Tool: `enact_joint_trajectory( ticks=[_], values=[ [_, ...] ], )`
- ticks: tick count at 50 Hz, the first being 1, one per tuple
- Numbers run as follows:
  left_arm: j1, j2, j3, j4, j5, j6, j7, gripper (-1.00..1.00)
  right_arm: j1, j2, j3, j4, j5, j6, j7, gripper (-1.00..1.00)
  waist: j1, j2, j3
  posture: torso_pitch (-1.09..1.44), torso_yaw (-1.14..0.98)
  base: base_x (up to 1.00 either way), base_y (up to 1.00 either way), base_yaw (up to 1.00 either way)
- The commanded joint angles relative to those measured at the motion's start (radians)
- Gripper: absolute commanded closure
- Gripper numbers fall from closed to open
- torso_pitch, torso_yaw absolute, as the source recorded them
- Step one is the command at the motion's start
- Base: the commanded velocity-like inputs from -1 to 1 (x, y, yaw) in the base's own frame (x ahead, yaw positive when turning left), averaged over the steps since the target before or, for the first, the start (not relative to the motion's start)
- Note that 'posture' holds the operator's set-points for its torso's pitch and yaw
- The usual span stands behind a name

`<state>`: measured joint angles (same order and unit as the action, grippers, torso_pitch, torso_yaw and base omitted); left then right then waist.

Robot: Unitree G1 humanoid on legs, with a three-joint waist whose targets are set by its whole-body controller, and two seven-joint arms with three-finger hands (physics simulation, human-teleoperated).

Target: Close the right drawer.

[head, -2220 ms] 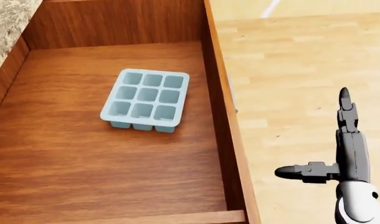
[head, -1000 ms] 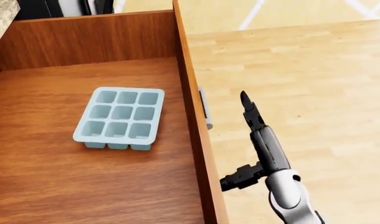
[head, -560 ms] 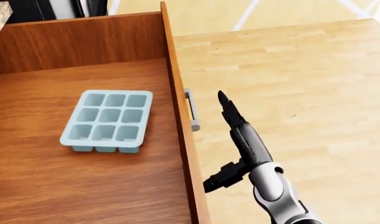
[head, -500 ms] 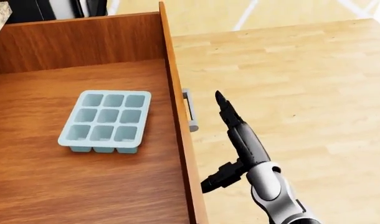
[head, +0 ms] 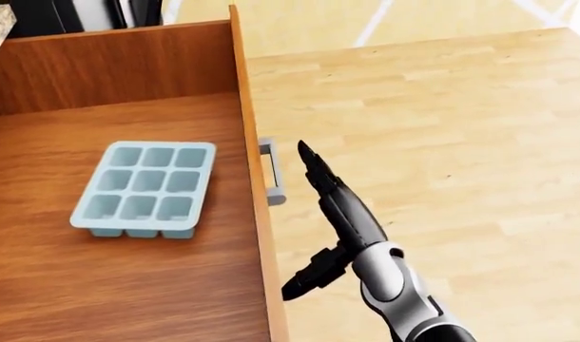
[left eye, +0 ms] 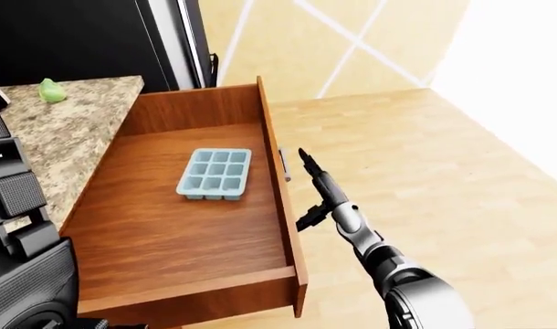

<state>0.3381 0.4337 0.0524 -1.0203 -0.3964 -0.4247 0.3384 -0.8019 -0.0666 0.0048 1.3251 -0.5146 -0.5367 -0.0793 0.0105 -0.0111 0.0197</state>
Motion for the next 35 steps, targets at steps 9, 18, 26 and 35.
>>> enact_joint_trajectory(
  ticks=[9, 18, 26, 35],
  values=[
    [-0.006, -0.002, 0.017, -0.027, -0.004, -0.007, -0.016, -1.0, -0.039, 0.048, 0.013, -0.033, -0.013, -0.057, 0.02, -1.0, 0.009, 0.005, -0.019, 0.0, 0.0, 0.0, 0.0, 0.0],
    [-0.005, 0.015, 0.022, -0.027, -0.011, -0.013, -0.002, -1.0, -0.046, 0.064, 0.017, -0.029, -0.03, -0.053, 0.025, -1.0, 0.01, 0.006, -0.019, 0.0, 0.0, 0.0, 0.0, 0.0],
    [-0.008, 0.039, 0.016, -0.027, -0.008, -0.017, 0.022, -1.0, -0.055, 0.078, 0.02, -0.024, -0.04, -0.049, 0.028, -1.0, 0.01, 0.007, -0.018, 0.0, 0.0, 0.0, 0.0, 0.0],
    [-0.007, 0.037, 0.014, -0.027, -0.005, -0.017, 0.021, -1.0, -0.072, 0.09, 0.022, -0.02, -0.051, -0.046, 0.034, -1.0, 0.011, 0.008, -0.016, 0.0, 0.0, 0.0, 0.0, 0.0]
  ],
)
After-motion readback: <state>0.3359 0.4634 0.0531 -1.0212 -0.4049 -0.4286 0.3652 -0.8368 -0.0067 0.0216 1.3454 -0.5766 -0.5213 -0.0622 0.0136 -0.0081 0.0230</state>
